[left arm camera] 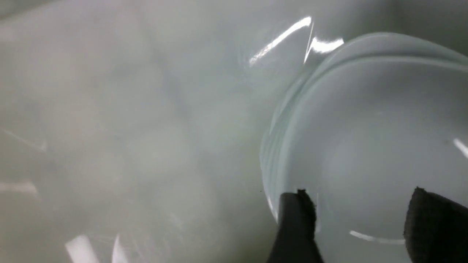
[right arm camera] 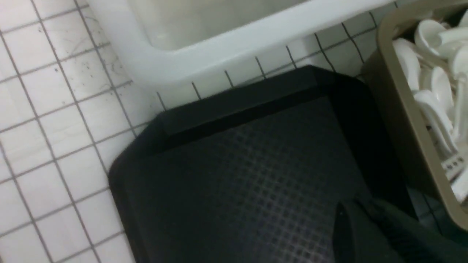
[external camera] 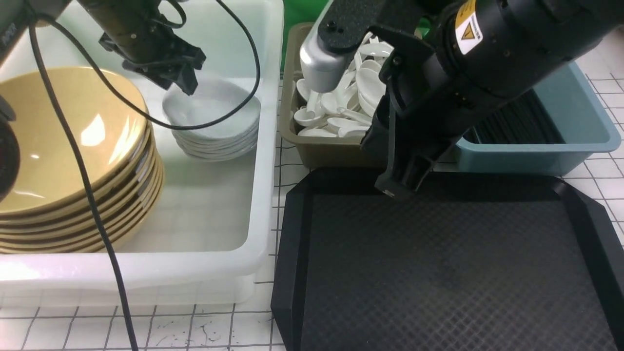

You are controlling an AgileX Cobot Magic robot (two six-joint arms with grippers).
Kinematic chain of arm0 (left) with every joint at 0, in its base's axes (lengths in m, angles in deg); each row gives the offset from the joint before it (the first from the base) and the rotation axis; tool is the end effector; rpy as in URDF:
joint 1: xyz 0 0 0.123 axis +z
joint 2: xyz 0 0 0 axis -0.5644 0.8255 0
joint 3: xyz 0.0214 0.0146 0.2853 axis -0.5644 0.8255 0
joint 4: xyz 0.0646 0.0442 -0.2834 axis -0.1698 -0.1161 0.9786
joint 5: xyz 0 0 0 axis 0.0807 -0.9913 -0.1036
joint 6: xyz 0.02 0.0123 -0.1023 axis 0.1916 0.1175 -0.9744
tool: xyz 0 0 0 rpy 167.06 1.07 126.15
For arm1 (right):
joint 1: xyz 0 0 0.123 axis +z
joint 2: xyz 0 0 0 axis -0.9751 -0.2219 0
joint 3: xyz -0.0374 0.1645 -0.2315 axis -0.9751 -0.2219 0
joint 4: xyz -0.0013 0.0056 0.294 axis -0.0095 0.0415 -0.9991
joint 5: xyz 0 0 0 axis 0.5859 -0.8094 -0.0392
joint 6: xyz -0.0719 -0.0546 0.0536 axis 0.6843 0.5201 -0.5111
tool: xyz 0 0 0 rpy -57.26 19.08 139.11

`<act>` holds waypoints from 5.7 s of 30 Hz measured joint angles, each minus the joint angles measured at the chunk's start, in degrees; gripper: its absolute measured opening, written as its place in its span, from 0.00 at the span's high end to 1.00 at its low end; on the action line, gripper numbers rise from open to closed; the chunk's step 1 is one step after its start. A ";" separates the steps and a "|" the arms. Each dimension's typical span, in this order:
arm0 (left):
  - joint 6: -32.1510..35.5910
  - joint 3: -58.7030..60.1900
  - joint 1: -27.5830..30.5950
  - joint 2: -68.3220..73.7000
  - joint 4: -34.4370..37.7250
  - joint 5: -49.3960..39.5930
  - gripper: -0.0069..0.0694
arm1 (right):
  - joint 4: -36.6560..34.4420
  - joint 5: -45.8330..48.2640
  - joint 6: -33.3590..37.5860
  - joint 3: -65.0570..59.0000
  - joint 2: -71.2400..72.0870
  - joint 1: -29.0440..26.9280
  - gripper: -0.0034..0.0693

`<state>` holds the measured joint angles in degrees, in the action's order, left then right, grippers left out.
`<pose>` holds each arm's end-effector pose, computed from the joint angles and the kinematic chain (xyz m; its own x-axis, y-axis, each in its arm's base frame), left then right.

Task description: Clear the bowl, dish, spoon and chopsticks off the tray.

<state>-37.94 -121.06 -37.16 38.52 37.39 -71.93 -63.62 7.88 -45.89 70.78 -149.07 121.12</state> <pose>0.5300 -0.0383 0.2756 -0.8423 0.3395 -0.4186 0.3656 0.9306 0.0191 0.2701 0.2525 0.3858 -0.3295 -0.8029 -0.4967 -0.8406 0.4890 -0.2329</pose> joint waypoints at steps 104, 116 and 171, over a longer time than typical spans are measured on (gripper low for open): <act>-15.27 93.18 -0.18 -116.48 -4.62 20.79 0.93 | -0.86 -48.85 -20.85 -93.34 88.07 -46.66 0.90; -15.27 93.18 -0.18 -116.48 -4.62 20.79 0.93 | -0.86 -47.81 -20.89 -93.19 88.07 -46.66 0.90; -23.52 126.90 4.01 -126.67 -5.67 52.82 0.93 | -0.86 -47.63 -20.89 -93.17 88.07 -46.66 0.85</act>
<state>-61.47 5.84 -33.16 -88.16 31.72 -19.11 -64.48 -39.75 -66.78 -22.39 -61.00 74.45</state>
